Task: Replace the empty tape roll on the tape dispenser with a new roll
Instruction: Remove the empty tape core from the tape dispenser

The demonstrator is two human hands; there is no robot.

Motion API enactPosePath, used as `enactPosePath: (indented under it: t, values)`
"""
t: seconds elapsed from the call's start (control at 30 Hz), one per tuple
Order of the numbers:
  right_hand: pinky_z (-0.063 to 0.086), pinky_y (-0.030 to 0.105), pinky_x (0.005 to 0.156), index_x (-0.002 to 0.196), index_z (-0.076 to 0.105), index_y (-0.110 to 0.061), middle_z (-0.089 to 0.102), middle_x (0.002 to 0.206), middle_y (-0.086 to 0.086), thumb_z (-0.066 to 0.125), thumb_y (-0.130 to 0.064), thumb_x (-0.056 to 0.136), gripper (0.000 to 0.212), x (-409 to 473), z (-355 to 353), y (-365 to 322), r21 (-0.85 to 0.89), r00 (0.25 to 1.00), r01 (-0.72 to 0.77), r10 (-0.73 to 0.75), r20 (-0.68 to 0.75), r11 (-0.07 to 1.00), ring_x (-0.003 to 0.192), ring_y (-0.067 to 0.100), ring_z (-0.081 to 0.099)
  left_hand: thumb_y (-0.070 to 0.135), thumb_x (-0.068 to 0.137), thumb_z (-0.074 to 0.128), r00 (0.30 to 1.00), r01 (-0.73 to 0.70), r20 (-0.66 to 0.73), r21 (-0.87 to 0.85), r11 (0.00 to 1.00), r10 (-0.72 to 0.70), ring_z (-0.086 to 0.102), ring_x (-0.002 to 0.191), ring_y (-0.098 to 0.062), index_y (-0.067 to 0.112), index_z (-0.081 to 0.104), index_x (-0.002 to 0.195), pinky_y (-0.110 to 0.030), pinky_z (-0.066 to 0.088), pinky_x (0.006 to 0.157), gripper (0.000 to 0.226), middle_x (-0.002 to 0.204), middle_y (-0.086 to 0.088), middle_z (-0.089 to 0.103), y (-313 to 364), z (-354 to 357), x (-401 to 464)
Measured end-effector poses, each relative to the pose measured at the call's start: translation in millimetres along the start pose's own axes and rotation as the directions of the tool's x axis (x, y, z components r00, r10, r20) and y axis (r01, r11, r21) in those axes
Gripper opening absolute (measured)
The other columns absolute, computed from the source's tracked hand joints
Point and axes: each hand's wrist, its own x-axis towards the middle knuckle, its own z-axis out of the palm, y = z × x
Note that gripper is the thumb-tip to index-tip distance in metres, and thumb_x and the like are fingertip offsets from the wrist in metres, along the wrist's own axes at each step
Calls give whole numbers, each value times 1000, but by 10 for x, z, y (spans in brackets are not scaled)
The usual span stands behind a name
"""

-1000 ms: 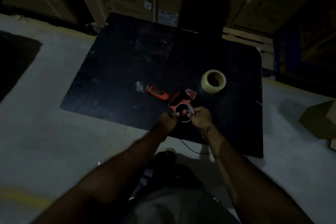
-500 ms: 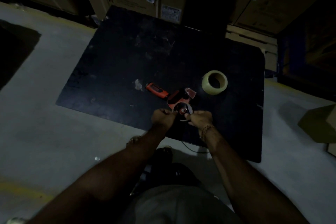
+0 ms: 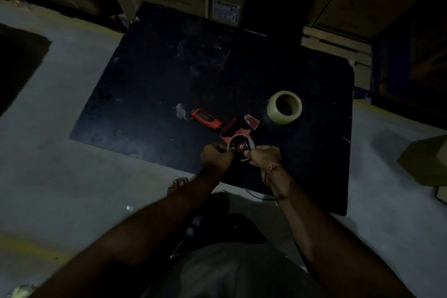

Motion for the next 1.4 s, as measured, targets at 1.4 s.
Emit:
enactPosePath:
  t: [1.4]
  values:
    - [66,52,82,52,67,-16,74,68,0,91,-10,63,28,-163,-64,-28,44,997,3,1,-82,999,87,29,78,26,84,83,997,31,-63,-35,999,-33,72,98,-28,7,73,99,-39,60,91,26,99,-8,75,50,117,-79]
